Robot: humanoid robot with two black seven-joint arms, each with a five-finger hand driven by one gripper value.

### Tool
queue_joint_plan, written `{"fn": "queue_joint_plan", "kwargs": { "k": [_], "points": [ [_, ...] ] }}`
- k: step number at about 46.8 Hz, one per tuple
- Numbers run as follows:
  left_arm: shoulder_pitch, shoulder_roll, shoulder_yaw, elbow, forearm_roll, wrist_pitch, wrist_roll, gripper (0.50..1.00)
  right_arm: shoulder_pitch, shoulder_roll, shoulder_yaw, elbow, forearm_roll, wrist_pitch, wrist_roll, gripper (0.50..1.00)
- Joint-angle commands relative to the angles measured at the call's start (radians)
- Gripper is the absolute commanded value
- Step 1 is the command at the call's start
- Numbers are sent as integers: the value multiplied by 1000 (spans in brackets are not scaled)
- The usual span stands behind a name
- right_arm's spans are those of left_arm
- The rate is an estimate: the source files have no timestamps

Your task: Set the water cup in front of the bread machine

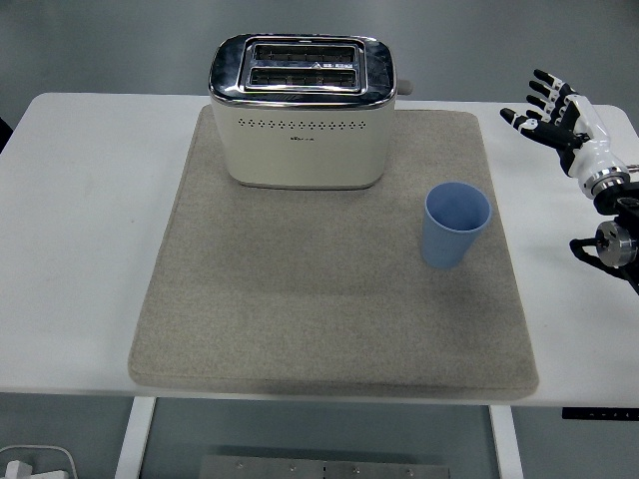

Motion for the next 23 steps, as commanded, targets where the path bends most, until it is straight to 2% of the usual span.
{"fn": "queue_joint_plan", "kwargs": {
  "k": [1, 18, 23],
  "points": [
    [0, 0, 0, -2, 1, -1, 11, 1000, 0, 0, -1, 0, 0, 0, 1, 915],
    [11, 0, 1, 4, 1, 0, 12, 1000, 0, -3, -3, 0, 0, 3, 1, 915],
    [9, 0, 1, 10, -1, 0, 11, 1000, 0, -5, -3, 0, 0, 32, 1, 915]
  ]
}}
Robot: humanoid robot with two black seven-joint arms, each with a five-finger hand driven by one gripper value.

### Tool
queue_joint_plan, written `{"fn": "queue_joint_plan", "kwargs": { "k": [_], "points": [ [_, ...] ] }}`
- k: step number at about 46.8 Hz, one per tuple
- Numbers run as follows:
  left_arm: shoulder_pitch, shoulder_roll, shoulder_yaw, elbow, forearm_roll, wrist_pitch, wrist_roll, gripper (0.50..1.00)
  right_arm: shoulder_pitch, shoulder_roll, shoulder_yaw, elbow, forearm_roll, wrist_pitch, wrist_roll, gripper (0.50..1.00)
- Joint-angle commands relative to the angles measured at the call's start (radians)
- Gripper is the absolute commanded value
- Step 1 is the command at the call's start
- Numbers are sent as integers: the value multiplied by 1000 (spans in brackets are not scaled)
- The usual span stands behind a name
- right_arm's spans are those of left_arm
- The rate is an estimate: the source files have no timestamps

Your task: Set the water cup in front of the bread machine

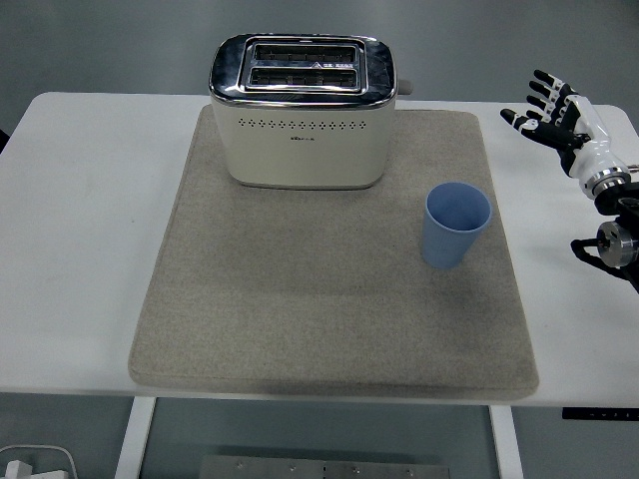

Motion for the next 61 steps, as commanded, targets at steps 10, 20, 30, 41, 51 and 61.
{"fn": "queue_joint_plan", "kwargs": {
  "k": [10, 20, 30, 41, 51, 61],
  "points": [
    [-1, 0, 0, 3, 0, 0, 1, 1000, -1, -2, -1, 0, -2, 30, 0, 915],
    [-1, 0, 0, 4, 0, 0, -1, 1000, -17, -25, -9, 6, -2, 33, 2, 915],
    [-1, 0, 0, 4, 0, 0, -1, 1000, -29, -81, -12, 38, -12, 131, 9, 915],
    [-1, 0, 0, 4, 0, 0, -1, 1000, -90, -207, -17, 167, -72, 206, 43, 915],
    [-1, 0, 0, 4, 0, 0, 1, 1000, -162, -362, -15, 350, -183, 242, 101, 915],
    [-1, 0, 0, 4, 0, 0, -1, 1000, -233, -449, -17, 449, -258, 286, 176, 915]
  ]
}}
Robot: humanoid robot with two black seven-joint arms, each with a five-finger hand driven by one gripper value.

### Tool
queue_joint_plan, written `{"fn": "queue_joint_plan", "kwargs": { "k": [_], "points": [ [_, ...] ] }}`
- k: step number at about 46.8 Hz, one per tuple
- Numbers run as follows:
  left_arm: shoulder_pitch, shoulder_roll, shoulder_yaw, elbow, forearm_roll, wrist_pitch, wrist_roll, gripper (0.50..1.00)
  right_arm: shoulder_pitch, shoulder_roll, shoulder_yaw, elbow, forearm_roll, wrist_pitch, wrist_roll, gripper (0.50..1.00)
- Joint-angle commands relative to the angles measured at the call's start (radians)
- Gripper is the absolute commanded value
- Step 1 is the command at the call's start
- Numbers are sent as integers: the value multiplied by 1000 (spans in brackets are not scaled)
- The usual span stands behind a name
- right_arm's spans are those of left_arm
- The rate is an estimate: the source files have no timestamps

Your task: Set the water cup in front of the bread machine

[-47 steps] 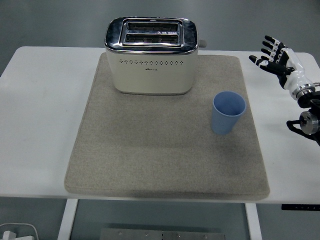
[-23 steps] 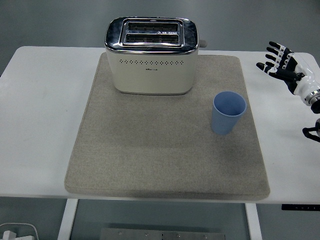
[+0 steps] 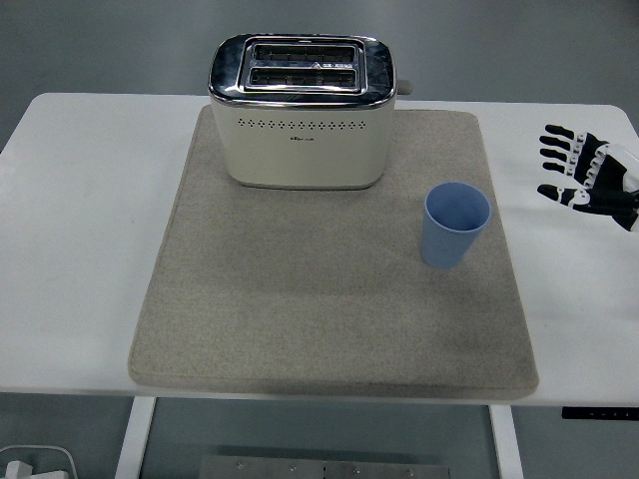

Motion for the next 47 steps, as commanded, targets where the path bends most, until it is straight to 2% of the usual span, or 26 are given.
{"fn": "queue_joint_plan", "kwargs": {
  "k": [1, 9, 20, 39, 47],
  "points": [
    [0, 0, 0, 0, 1, 0, 0, 1000, -28, -21, -1, 26, -58, 8, 32, 915],
    [0, 0, 0, 0, 1, 0, 1, 1000, -59, -17, 1, 53, -142, -11, 32, 913],
    [0, 0, 0, 0, -1, 0, 1, 1000, -64, 35, -1, 54, -234, -81, 32, 915],
    [0, 0, 0, 0, 1, 0, 0, 1000, -71, 71, -2, 52, -233, -86, 32, 913],
    [0, 0, 0, 0, -1, 0, 1, 1000, -77, 112, -14, 52, -236, -89, 32, 913]
  ]
}}
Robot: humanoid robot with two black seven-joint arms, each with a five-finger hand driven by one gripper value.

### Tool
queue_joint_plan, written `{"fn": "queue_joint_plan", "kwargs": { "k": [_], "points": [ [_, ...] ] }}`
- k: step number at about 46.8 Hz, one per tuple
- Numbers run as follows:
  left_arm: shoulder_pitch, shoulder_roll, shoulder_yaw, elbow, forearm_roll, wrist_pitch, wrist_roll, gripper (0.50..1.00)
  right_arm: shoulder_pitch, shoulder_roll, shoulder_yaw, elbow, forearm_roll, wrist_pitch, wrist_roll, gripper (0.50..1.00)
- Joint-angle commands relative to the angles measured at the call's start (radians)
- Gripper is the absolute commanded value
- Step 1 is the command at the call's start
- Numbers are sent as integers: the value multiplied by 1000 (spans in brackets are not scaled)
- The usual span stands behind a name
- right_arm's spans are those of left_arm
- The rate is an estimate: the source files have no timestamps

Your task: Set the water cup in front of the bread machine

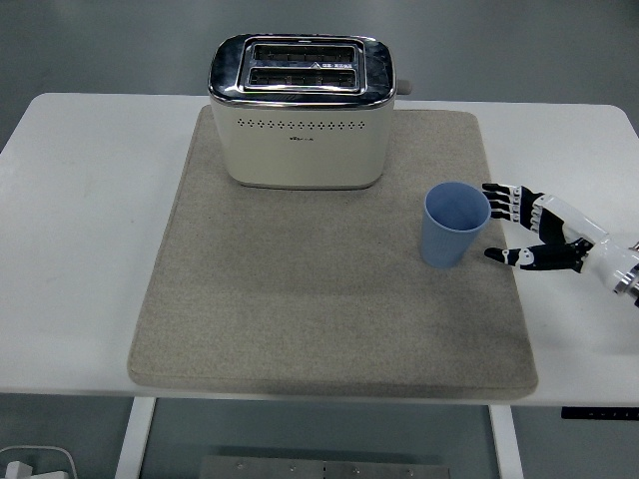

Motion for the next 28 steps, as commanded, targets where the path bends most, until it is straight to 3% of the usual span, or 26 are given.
{"fn": "queue_joint_plan", "kwargs": {
  "k": [1, 15, 28],
  "points": [
    [0, 0, 0, 0, 1, 0, -1, 1000, -3, 14, -10, 0, -1, -6, 0, 913],
    [0, 0, 0, 0, 1, 0, 1, 1000, 12, 40, -25, -1, -3, -50, 0, 913],
    [0, 0, 0, 0, -1, 0, -1, 1000, 17, 88, -25, -5, -4, -52, 0, 911]
  ]
}}
